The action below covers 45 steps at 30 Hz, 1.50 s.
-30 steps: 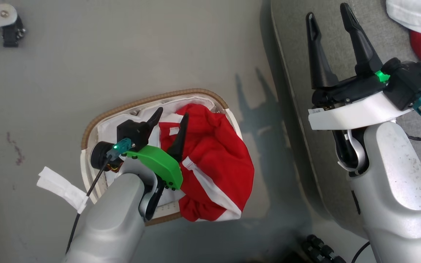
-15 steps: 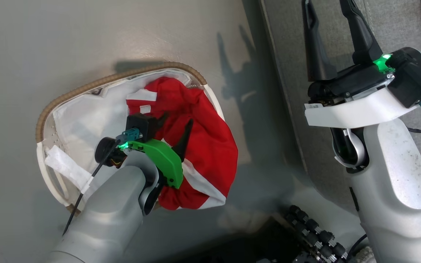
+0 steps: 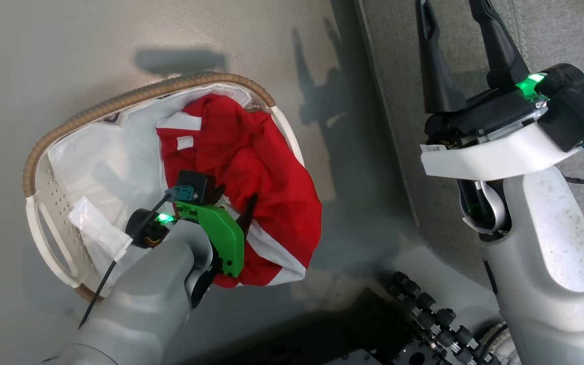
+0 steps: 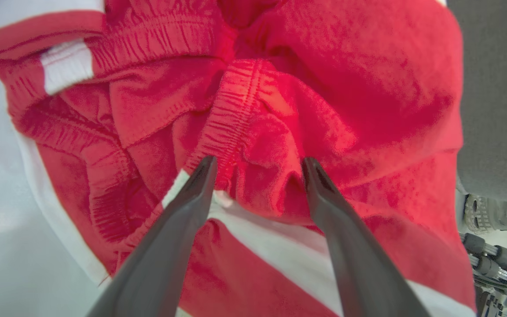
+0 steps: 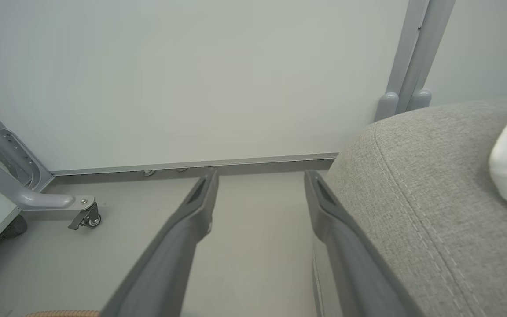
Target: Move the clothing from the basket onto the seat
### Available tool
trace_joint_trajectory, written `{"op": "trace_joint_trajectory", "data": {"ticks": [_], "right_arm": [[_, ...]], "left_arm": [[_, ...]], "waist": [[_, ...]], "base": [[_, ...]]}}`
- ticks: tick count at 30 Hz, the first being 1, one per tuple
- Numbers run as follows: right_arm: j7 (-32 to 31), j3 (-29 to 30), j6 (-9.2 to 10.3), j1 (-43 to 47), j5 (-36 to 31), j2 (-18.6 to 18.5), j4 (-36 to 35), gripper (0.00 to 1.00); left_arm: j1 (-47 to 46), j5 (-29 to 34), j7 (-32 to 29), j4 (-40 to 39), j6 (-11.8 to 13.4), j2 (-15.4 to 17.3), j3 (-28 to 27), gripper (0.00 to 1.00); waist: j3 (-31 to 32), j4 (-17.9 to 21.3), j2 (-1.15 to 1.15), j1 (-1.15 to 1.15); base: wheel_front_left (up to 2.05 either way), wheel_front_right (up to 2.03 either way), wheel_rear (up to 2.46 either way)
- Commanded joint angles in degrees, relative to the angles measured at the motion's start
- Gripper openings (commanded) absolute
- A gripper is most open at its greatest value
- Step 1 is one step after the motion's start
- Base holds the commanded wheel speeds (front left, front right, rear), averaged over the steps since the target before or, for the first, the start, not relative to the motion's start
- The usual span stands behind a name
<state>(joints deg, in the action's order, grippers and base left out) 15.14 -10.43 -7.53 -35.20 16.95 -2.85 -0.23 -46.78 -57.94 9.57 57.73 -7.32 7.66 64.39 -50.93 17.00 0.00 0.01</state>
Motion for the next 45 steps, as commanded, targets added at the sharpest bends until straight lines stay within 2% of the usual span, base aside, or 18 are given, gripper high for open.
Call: {"op": "trace_joint_trajectory", "data": {"ticks": [1, 17, 19, 24, 30, 36, 45], "right_arm": [[0.0, 0.0, 0.08, -0.4, -0.1, -0.1, -0.3, 1.0], [0.0, 0.0, 0.08, -1.2, -1.6, -0.1, -1.5, 1.0], [0.0, 0.1, 0.08, -1.3, -1.7, -0.1, -1.6, 1.0], [0.0, 0.0, 0.08, -1.3, -1.5, -0.1, -1.2, 1.0], [0.0, -0.2, 0.08, -0.9, -0.8, -0.1, 0.2, 1.0], [0.0, -0.4, 0.08, 0.6, -1.1, -0.1, 2.5, 1.0], [0.0, -0.1, 0.08, 5.3, -3.3, -0.2, 6.3, 1.0]], "left_arm": [[-1.3, -0.7, -0.4, 0.9, -0.3, 0.4, 1.0, 1.0], [-3.8, -4.4, -2.2, 4.5, -0.3, -1.6, 7.3, 1.0], [-3.9, -4.5, -3.0, 4.0, -0.3, -1.8, 7.7, 0.0], [-3.2, -5.3, -3.5, 2.9, -0.3, -1.2, 8.4, 0.0], [-1.0, -7.2, -1.4, 2.4, -0.3, -0.5, 8.7, 0.0], [1.5, -9.1, 1.9, 1.3, -0.3, -0.4, 8.8, 0.0], [5.5, -11.4, 5.4, -0.9, -0.3, -1.5, 8.4, 0.0]], "waist": [[-0.3, 0.1, 0.0, -0.01], [-1.6, -0.3, 0.0, -0.01], [-1.6, -0.3, 0.0, -0.01], [-1.0, -0.4, 0.0, -0.01], [2.4, -0.6, 0.0, -0.01], [8.2, -1.4, 0.0, -0.01], [19.6, -4.9, 0.0, -0.01]], "base": [[0.0, 0.0, 0.0], [0.0, 0.0, 0.0], [0.0, 0.0, 0.0], [0.0, 0.0, 0.0], [0.0, 0.0, 0.0], [0.0, 0.0, 0.0], [0.0, 0.0, 0.0]]}}
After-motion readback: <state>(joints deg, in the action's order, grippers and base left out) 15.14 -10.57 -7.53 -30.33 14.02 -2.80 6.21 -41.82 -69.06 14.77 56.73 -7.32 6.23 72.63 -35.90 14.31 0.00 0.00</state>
